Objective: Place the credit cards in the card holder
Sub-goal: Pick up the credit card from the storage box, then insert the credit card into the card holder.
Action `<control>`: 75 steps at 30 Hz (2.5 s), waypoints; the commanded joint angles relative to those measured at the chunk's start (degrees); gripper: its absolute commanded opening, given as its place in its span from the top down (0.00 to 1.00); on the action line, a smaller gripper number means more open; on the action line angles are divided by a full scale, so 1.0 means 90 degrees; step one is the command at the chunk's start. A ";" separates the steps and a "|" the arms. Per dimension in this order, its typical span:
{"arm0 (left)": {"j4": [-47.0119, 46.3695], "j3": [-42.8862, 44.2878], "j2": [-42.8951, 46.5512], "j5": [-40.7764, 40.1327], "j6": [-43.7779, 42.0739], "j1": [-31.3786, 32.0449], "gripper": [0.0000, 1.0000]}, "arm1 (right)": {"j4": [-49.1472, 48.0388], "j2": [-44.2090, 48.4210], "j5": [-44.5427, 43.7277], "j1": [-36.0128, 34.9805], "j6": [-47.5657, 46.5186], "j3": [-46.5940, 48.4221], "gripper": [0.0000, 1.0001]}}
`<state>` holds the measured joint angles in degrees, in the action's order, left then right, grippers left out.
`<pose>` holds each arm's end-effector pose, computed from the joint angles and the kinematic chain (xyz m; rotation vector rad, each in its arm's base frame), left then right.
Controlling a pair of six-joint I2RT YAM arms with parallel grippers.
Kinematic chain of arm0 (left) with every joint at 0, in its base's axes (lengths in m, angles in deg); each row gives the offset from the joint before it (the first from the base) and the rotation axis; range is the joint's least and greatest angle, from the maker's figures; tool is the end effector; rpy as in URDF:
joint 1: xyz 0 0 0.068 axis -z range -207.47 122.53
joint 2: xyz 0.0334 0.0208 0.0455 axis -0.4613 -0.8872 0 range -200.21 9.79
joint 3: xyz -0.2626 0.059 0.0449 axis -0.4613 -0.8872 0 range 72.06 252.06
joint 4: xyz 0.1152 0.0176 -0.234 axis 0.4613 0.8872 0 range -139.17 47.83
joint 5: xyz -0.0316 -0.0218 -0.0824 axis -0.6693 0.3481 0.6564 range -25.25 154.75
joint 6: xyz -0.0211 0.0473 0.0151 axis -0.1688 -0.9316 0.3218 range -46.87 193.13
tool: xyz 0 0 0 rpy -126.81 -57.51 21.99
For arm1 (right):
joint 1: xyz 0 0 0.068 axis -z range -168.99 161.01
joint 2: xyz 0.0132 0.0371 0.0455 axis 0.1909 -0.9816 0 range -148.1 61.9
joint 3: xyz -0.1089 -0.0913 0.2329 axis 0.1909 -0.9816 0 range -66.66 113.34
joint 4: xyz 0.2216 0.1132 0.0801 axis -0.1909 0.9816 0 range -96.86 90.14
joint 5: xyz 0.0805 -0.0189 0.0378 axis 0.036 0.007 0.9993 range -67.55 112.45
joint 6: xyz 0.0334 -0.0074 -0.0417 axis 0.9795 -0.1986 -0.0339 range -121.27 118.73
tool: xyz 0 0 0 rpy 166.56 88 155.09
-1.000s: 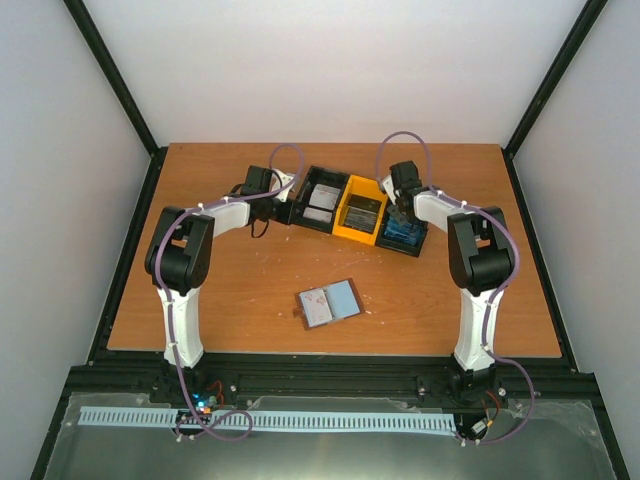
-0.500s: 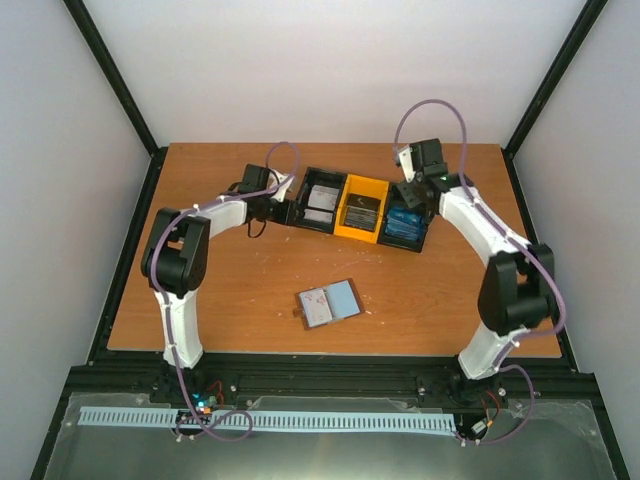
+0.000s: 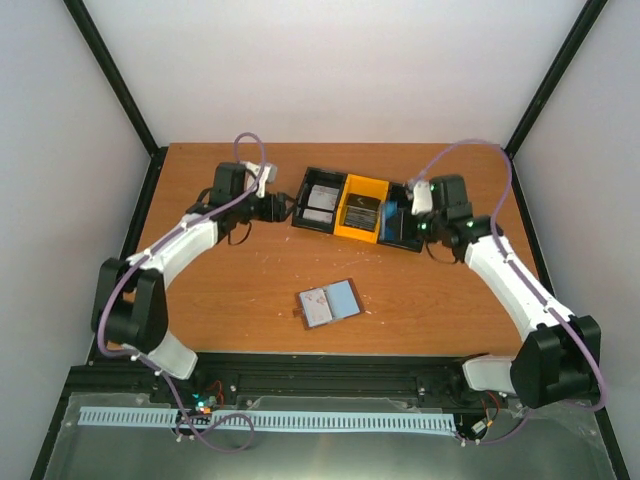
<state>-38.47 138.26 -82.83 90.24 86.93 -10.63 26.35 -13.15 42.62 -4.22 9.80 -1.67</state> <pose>0.3428 -0.1199 0.2579 0.3119 2.2370 -0.7844 0.2687 0.0858 0.3112 -0.2655 2.3403 0.6374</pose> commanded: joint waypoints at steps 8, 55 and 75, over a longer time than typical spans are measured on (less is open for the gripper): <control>-0.0506 -0.2736 0.2299 0.0801 0.2422 0.0972 0.33 | -0.1877 0.0358 0.2159 -0.1009 0.2297 -0.2669 0.97; -0.4754 -0.5172 0.3109 0.0602 0.6012 0.2257 0.99 | -0.2364 0.0292 0.3242 -0.1471 0.2186 -0.2989 0.34; -0.3168 -0.4882 0.1794 0.0199 0.6376 0.2455 0.99 | -0.0858 -0.1313 -0.0779 -0.1807 0.1950 -0.2949 0.74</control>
<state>-67.98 92.44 -65.67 93.43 142.76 10.63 16.93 -21.82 39.40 -19.45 28.36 -28.51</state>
